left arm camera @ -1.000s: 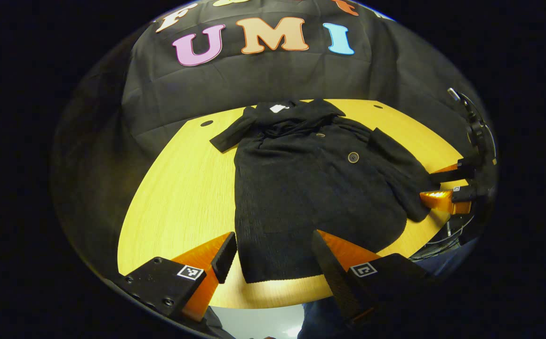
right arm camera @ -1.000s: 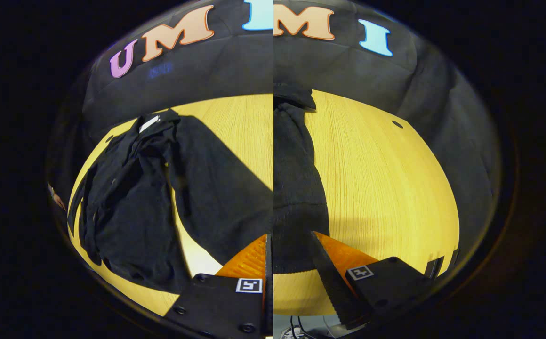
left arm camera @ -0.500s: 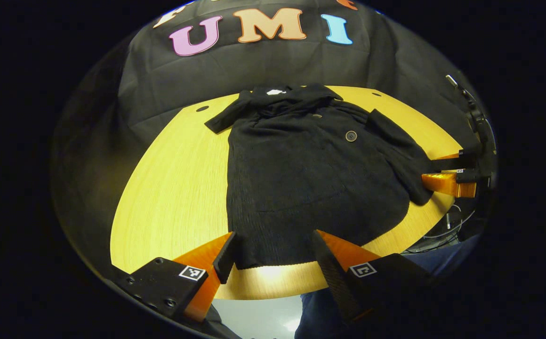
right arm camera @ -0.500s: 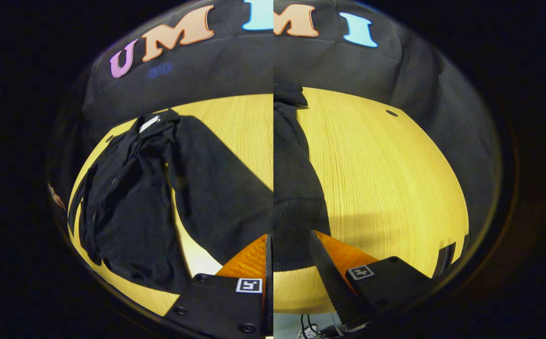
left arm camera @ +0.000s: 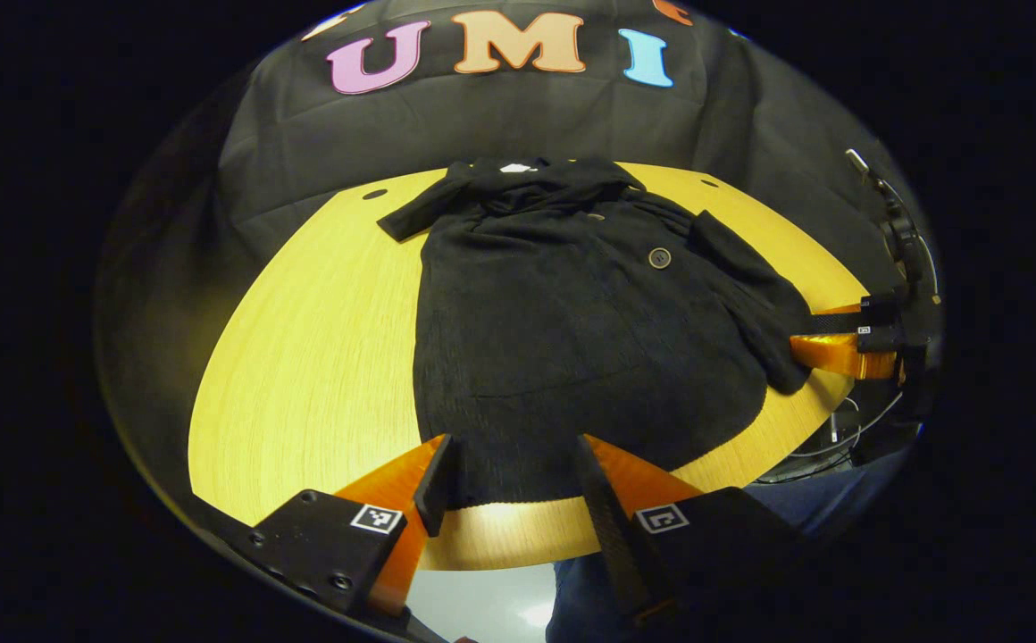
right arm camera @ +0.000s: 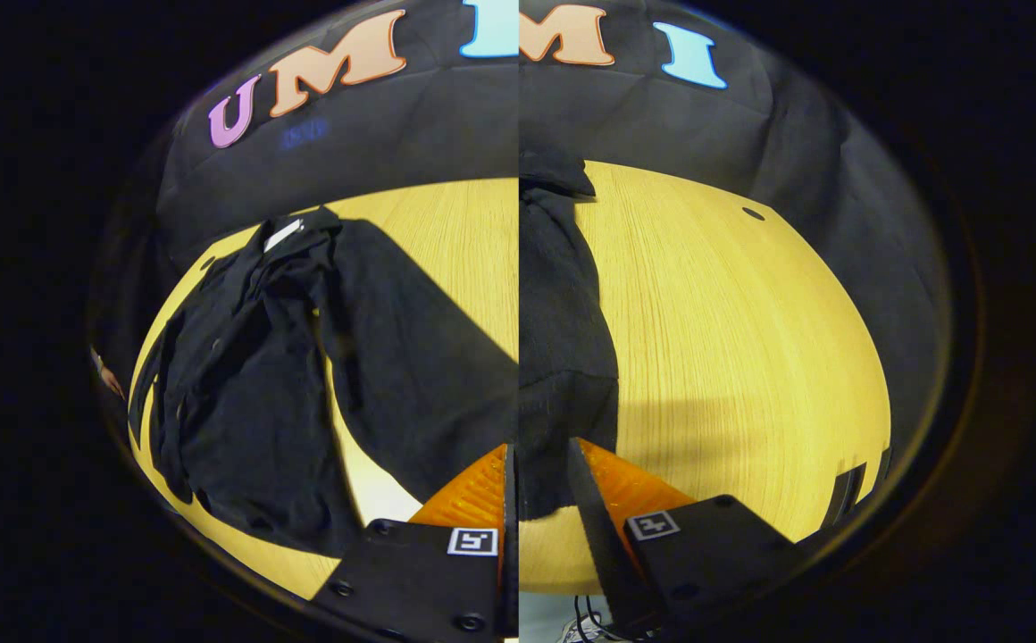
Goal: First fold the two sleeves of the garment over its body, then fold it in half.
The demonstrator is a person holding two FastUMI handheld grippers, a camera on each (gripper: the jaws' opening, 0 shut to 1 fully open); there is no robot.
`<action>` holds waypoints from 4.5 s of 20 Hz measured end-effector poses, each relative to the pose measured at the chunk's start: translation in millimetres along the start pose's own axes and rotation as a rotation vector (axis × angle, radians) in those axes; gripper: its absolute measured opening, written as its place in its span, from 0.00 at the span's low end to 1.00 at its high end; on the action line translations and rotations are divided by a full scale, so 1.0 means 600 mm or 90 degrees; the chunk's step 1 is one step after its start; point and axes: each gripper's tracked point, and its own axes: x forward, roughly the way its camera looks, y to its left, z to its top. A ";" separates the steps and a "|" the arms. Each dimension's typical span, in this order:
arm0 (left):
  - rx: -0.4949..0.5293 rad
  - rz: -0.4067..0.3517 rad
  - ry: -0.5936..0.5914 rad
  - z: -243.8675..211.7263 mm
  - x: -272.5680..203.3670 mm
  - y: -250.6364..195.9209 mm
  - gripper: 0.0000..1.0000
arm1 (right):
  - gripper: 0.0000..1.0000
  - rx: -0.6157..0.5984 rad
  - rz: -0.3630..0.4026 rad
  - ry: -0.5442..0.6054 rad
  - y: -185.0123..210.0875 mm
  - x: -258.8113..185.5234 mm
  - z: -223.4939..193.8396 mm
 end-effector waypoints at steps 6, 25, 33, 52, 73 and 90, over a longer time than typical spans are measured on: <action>0.011 -0.032 0.019 0.000 0.002 -0.014 0.38 | 0.21 -0.043 0.005 0.004 0.020 0.002 0.002; -0.026 -0.023 0.037 0.002 0.002 -0.012 0.00 | 0.01 -0.072 0.035 0.048 0.034 -0.007 0.012; -0.041 -0.023 -0.001 0.073 -0.009 0.001 0.00 | 0.02 -0.070 0.079 0.004 0.059 -0.030 0.086; 0.025 -0.034 -0.181 0.370 0.016 0.065 0.00 | 0.01 -0.086 0.018 -0.150 -0.007 -0.047 0.383; -0.002 0.057 -0.263 0.599 0.071 0.166 0.00 | 0.01 -0.163 -0.006 -0.287 -0.073 -0.038 0.691; -0.054 0.133 -0.220 0.641 0.278 0.224 0.00 | 0.01 -0.023 0.044 -0.247 -0.160 0.218 0.790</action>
